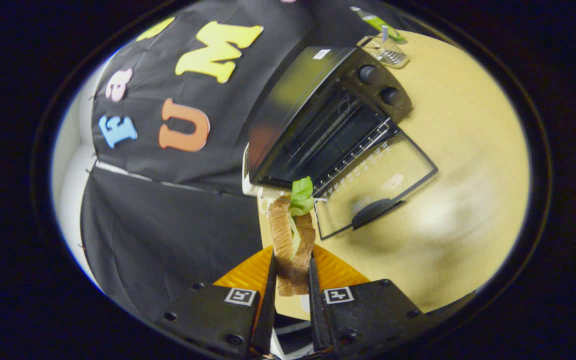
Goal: Open the toaster oven, put the food inside, and close the toaster oven door.
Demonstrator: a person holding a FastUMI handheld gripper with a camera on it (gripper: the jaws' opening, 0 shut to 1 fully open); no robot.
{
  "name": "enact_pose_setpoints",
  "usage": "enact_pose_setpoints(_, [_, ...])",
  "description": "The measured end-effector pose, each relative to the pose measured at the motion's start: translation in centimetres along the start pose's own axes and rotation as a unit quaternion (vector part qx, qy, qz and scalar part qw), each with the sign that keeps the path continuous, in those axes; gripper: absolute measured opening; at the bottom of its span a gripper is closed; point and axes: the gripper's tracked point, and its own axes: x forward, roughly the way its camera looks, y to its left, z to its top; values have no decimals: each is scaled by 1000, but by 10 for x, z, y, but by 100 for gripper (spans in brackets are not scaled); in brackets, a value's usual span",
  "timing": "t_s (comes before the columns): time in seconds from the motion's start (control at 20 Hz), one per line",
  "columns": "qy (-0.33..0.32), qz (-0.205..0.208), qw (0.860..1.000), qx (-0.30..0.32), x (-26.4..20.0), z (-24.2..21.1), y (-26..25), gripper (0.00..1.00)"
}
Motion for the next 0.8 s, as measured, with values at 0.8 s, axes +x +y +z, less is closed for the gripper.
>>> enact_pose_setpoints(0.8, [-227, 76, 961, 139, 132, 131, -49, 36])
